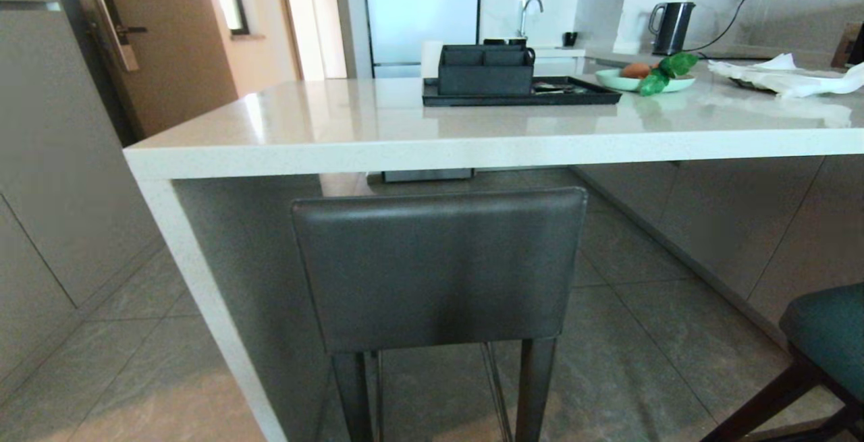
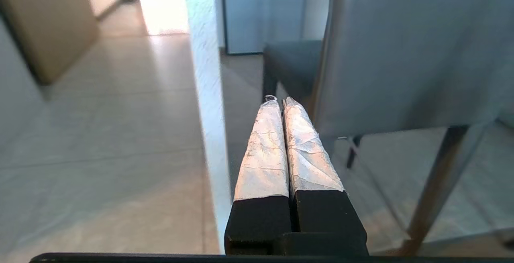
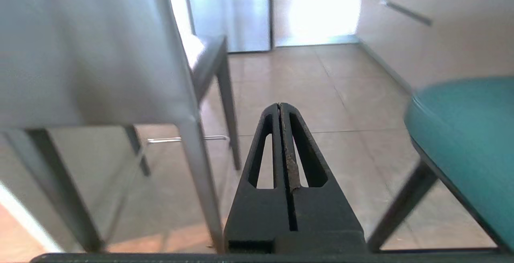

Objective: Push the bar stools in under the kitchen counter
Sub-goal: Pull the gray chair out from under the dining table

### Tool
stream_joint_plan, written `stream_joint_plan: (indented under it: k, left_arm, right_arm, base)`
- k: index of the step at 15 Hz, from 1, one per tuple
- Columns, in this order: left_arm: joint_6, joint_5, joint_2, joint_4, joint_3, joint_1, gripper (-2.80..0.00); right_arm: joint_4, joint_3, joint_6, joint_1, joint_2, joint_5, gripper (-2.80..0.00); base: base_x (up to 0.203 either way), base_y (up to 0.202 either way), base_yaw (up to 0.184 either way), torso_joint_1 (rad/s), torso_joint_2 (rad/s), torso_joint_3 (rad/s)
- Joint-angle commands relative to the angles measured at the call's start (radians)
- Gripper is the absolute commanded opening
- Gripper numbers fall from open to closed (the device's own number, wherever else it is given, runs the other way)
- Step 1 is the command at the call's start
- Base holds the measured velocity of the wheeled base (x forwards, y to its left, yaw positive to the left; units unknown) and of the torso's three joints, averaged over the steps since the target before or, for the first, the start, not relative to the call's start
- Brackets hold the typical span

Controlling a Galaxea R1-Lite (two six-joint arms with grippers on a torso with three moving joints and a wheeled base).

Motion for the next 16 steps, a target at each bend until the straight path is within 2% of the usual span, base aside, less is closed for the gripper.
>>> stream_joint_plan:
  k: [1,3,5,7,8,11,14,16]
  left_arm:
    - [-0.005,-0.016,0.304,-0.125,-0.037,-0.017,-2.80]
    - [-0.008,-0.026,0.557,-0.336,-0.032,-0.040,-2.80]
    - [-0.015,-0.032,0.771,-0.559,0.005,-0.104,-2.80]
    - [-0.028,-0.034,0.944,-0.773,0.075,-0.190,-2.80]
    - [-0.032,-0.034,1.024,-0.855,0.102,-0.210,-2.80]
    - [-0.036,-0.031,1.268,-1.077,0.143,-0.230,-2.80]
    - [-0.032,-0.020,1.522,-1.338,0.155,-0.236,-2.80]
    - [-0.030,0.006,1.643,-1.458,0.159,-0.229,-2.80]
  right_arm:
    - [-0.115,-0.059,0.014,0.002,0.271,0.015,-2.80]
    - [-0.299,-0.067,0.020,0.002,0.493,0.032,-2.80]
    - [-0.474,-0.070,0.022,0.002,0.671,0.045,-2.80]
    - [-0.617,-0.044,0.024,0.004,0.772,0.068,-2.80]
    - [-0.654,-0.005,0.023,0.004,0.806,0.097,-2.80]
    - [-0.826,0.049,0.023,0.004,0.969,0.121,-2.80]
    - [-1.071,0.059,0.016,0.010,1.190,0.125,-2.80]
    - [-1.238,0.054,0.009,0.031,1.312,0.126,-2.80]
  base:
    - [0.000,0.000,0.000,0.000,0.00,0.000]
    - [0.000,0.000,0.000,0.000,0.00,0.000]
    - [0.000,0.000,0.000,0.000,0.00,0.000]
    - [0.000,0.000,0.000,0.000,0.00,0.000]
    - [0.000,0.000,0.000,0.000,0.00,0.000]
    - [0.000,0.000,0.000,0.000,0.00,0.000]
    - [0.000,0.000,0.000,0.000,0.00,0.000]
    - [0.000,0.000,0.000,0.000,0.00,0.000]
